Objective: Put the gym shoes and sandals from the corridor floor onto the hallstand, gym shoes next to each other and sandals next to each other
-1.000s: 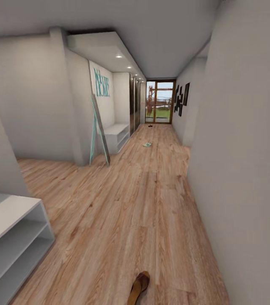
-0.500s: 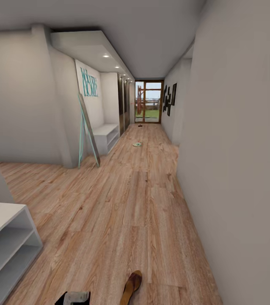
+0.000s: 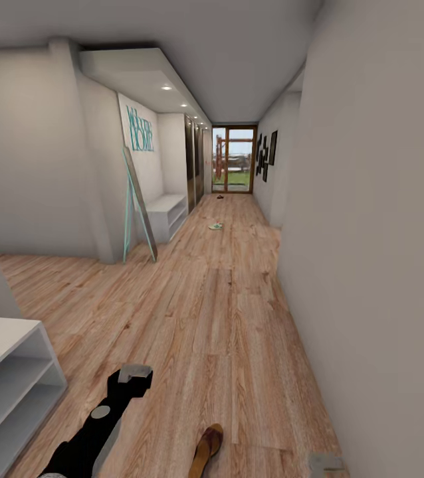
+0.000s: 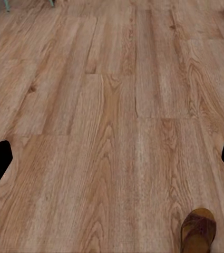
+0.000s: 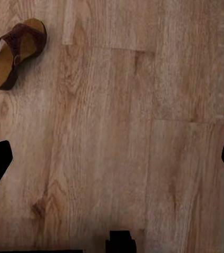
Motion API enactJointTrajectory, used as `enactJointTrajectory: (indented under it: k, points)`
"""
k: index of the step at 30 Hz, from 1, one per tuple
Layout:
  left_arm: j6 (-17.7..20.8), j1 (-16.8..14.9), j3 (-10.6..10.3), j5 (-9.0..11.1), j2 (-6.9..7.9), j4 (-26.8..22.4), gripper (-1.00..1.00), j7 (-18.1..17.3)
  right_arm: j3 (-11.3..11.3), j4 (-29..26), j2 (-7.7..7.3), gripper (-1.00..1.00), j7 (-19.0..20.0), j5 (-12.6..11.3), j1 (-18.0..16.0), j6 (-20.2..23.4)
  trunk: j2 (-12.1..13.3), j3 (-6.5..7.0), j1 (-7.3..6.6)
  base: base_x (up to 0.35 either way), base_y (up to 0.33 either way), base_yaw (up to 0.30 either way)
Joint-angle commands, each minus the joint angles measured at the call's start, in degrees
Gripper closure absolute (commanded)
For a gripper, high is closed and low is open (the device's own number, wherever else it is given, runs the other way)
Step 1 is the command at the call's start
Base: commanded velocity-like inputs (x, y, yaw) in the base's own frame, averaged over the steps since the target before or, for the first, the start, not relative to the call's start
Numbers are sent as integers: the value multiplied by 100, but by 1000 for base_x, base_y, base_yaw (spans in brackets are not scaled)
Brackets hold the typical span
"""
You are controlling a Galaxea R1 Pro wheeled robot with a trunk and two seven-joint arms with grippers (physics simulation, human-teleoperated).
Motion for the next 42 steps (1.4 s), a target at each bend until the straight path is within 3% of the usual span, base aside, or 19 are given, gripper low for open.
enactJointTrajectory:
  k: [1,10,15,19,33,42]
  points:
    - [-11,-35,1,-27,2,3,-100,-1,0,-127,1,-100,-4,-4,-23,97,-3,-7,0,0,0,0]
    - [3,-149,6,-31,19,20,-100,9,4,-737,12,-100,-2,13,-99,345,-3,-7,0,0,0,0]
    - [8,-155,16,-28,274,10,-100,15,5,-906,13,-100,-2,8,-102,359,-3,-7,0,0,0,0]
    - [6,-156,10,-14,382,12,-100,10,10,-931,13,-100,-2,27,-103,361,-3,-7,0,27,0,0]
    - [5,-156,1,-7,429,14,-100,7,15,-956,30,-100,-2,51,-102,362,-3,-7,0,169,-100,-2]
    - [5,-156,-5,-7,429,14,-100,7,5,-975,30,-100,-2,43,-102,362,-3,-7,0,11,-10,-218]
